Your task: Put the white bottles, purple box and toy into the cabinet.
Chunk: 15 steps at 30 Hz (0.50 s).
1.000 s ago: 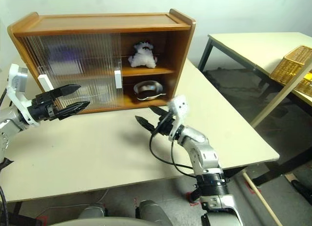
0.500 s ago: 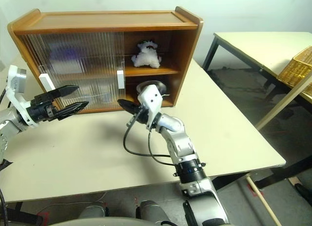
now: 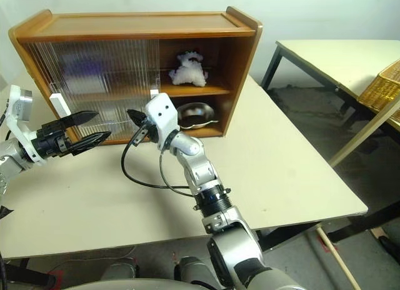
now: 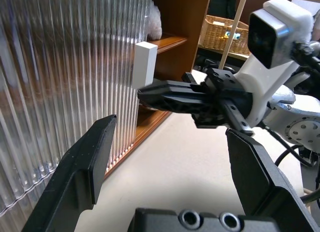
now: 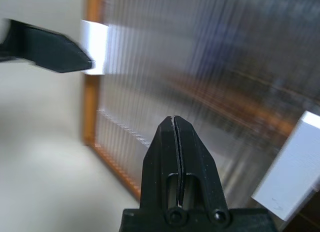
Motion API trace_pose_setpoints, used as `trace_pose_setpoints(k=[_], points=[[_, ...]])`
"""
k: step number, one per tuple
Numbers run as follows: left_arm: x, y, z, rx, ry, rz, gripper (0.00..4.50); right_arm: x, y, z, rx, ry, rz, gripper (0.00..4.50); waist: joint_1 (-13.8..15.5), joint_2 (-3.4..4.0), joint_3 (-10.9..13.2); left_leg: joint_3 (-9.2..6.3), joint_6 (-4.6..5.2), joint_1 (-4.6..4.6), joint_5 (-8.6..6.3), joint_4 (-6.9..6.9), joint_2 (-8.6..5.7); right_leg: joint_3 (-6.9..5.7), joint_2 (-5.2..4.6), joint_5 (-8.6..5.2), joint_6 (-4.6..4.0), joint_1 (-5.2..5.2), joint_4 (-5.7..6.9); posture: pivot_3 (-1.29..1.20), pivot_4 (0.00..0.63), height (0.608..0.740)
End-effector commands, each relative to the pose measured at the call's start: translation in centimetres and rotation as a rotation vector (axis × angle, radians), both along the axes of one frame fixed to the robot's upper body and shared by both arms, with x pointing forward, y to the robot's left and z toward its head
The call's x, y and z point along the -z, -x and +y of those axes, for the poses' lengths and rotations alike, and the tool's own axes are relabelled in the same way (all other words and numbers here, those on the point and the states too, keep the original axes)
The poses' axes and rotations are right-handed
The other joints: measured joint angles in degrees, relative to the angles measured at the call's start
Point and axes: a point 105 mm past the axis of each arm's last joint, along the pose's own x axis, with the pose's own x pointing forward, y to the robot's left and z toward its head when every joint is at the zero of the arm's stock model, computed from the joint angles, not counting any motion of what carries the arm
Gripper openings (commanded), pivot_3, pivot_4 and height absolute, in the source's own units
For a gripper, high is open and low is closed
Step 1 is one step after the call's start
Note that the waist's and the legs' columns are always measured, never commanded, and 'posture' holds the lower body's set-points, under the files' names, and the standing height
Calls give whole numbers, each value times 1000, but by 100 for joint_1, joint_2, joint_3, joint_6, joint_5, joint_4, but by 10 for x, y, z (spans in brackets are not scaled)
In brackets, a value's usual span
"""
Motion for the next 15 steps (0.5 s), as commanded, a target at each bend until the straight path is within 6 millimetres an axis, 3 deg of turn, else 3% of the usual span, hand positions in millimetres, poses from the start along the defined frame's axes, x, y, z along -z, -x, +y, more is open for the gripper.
trace_pose_setpoints(k=[1,12,15], points=[[-2,2,-2,7,-6,-15,4500,-4,-9,-2,86,3,-23,34,0,0,0,0,0,-5,0,-2,0,-2,0,13,19,-7,0,31,0,740],[-3,0,-4,16,-4,-16,4500,-14,-23,-22,310,-40,-56,34,0,1,0,5,1,-29,1,-8,40,-11,7,34,23,-38,1,17,0,740],[-3,-1,-4,19,-6,-17,4500,-15,-29,-40,414,-34,-69,34,0,1,0,5,6,-29,4,-8,42,-12,9,40,21,-38,2,11,0,740]])
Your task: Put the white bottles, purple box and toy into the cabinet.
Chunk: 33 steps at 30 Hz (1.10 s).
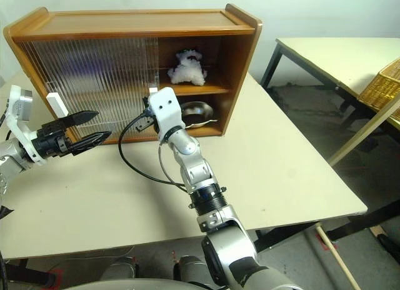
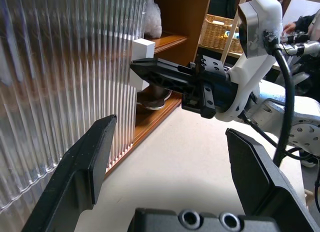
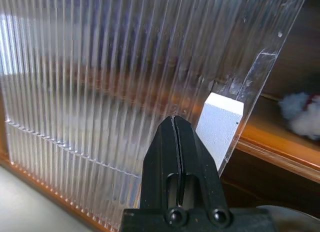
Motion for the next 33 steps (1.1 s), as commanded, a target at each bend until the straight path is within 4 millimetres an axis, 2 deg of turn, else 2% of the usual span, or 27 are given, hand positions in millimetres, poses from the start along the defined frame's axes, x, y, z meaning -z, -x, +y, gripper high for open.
trace_pose_setpoints(k=[1,9,14,21,27,33], points=[[-3,-1,-4,19,-7,-15,4500,-8,-8,-23,130,-6,-20,34,3,0,0,0,2,0,1,0,1,-1,0,2,-2,0,0,11,0,740],[-3,-2,-6,28,-6,-16,4500,-8,-12,-40,218,4,-15,34,-6,-2,-1,0,8,0,6,7,1,0,2,14,-13,1,0,0,0,740],[-3,-3,-6,32,-6,-17,4500,-4,-17,-62,306,-18,17,34,-2,-3,-2,-1,10,0,7,7,2,0,4,19,-4,1,0,-4,0,740],[-2,-3,-8,38,-3,-18,4500,19,-23,-101,462,-98,150,34,39,-13,-8,-2,10,0,7,23,-1,0,1,18,-3,6,0,-5,0,740],[-1,-3,-7,41,-4,-18,4500,19,-24,-115,519,-99,139,34,12,-12,-8,1,10,-6,7,46,-7,10,0,15,-14,8,0,-8,0,740],[-1,-4,-9,46,-3,-20,4500,16,-25,-130,578,-97,116,34,-15,-12,-7,-3,10,-5,7,40,-5,12,8,6,28,4,0,-11,0,740]])
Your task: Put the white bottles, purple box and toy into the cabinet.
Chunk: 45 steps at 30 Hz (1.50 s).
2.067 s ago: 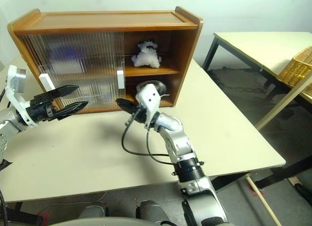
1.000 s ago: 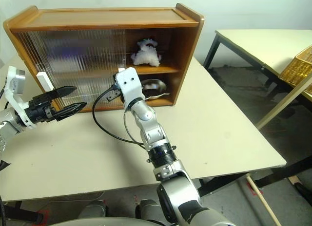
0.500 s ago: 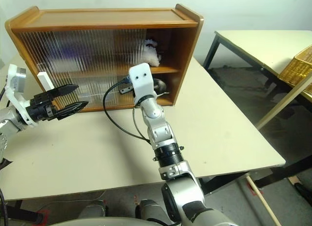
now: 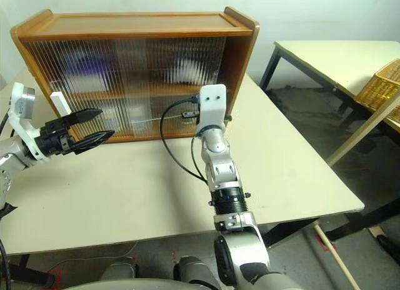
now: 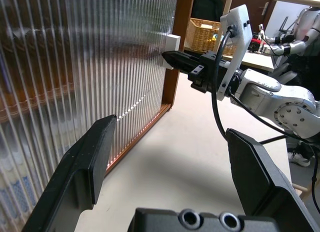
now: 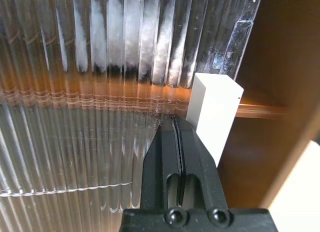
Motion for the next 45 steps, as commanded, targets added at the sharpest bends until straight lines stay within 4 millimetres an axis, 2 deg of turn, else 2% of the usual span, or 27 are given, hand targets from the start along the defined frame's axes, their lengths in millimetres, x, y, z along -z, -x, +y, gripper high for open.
trace_pose_setpoints(k=[1,4,12,18,22,24,28,34,36,41,43,45], points=[[2,-3,-2,1,-8,1,4500,4,-3,-18,79,-3,10,34,-6,0,0,-1,0,0,0,0,1,0,2,2,3,-1,0,-13,0,740],[2,-3,-2,2,-6,-1,4500,5,-7,-43,182,-9,15,34,4,2,1,-3,0,0,0,-1,2,0,3,12,18,-1,0,-13,0,740],[1,-3,-2,-1,-4,-1,4500,3,-14,-60,224,4,4,34,25,4,1,-2,0,-3,0,0,1,3,-1,19,27,-1,-1,-11,0,740],[2,-3,-2,-3,-3,1,4500,8,-11,-46,142,2,3,34,24,4,2,2,0,-6,0,3,-5,6,-8,18,26,0,-3,-11,0,740],[2,-2,-2,-1,-2,2,4500,9,4,-25,-3,86,-32,34,4,4,1,2,0,-5,0,0,-4,5,-5,16,25,-1,-4,-16,0,740],[2,-2,-2,-1,-1,3,4500,10,11,-27,-12,100,-40,612,-21,5,1,2,0,-4,0,-2,-1,5,-1,20,30,-1,-4,-17,0,740],[4,-2,-1,-1,0,8,4500,20,26,-38,-4,121,-24,2056,-39,6,1,3,0,-3,0,-4,2,5,2,22,34,0,-5,-19,0,740],[6,-2,-1,0,5,13,4500,42,50,-69,8,141,6,4366,-41,5,1,4,0,1,0,2,1,7,2,10,57,10,-9,-28,0,740],[8,-1,-1,-3,7,16,4500,55,54,-82,-31,57,42,4468,-46,5,1,6,0,1,0,6,-1,10,2,4,67,12,-9,-29,0,740],[19,3,8,-44,37,48,4500,77,55,-107,-61,29,70,4468,-82,6,0,12,0,9,0,9,-8,18,2,-11,46,21,-10,-17,0,740],[31,6,16,-79,49,69,4500,86,55,-116,-59,43,87,4468,-94,9,-1,11,0,12,0,9,-8,18,3,-8,44,23,-9,-14,0,740],[48,10,34,-163,71,86,4500,90,52,-125,-49,57,100,4468,-128,29,-10,10,0,16,0,6,-7,18,3,-7,43,24,-9,-8,0,740]])
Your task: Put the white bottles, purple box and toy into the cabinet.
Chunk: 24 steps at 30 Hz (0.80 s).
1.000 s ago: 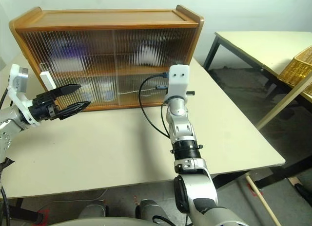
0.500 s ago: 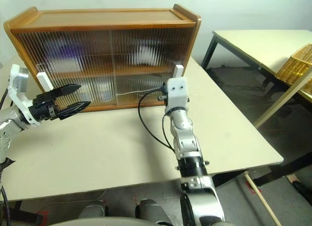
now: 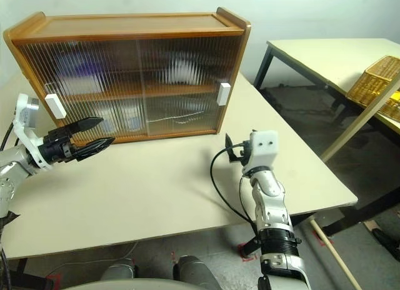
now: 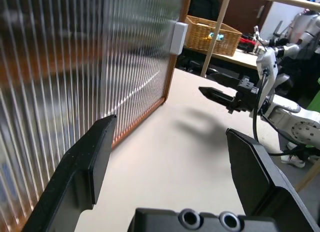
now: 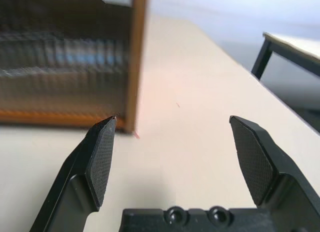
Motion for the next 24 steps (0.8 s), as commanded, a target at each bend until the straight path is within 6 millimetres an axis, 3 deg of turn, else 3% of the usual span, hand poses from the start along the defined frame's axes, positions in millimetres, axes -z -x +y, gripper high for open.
trace_pose_setpoints(k=[1,7,12,17,20,24], points=[[27,5,32,-150,17,22,4500,3,-5,-13,3,17,-3,4468,-20,17,-5,2,0,6,0,-2,1,3,1,0,0,2,0,-7,0,740],[59,18,80,-382,20,25,4500,4,-9,-26,4,47,-1,4468,3,19,-4,-4,0,11,0,-11,10,0,8,-2,-9,5,0,-2,0,740],[69,29,134,-652,22,-25,4500,5,-9,-32,2,52,2,4468,22,19,-4,-7,0,14,0,-14,11,-1,7,-5,-16,11,0,7,0,740],[73,38,201,-1023,-17,-95,4500,2,-9,-27,-22,47,-7,4468,12,20,-5,-6,0,20,0,-17,11,0,7,-4,-18,15,0,0,0,740],[78,42,219,-1132,-23,-104,4500,1,-9,-26,-25,47,-14,4468,13,20,-5,-6,0,21,0,-16,11,0,7,-2,-20,19,-1,-9,0,740],[84,43,227,-1180,-30,-103,4500,-1,-11,-26,-25,49,-17,4468,11,19,-5,-5,0,23,0,-15,6,0,3,-2,-20,23,-1,-15,0,740]])
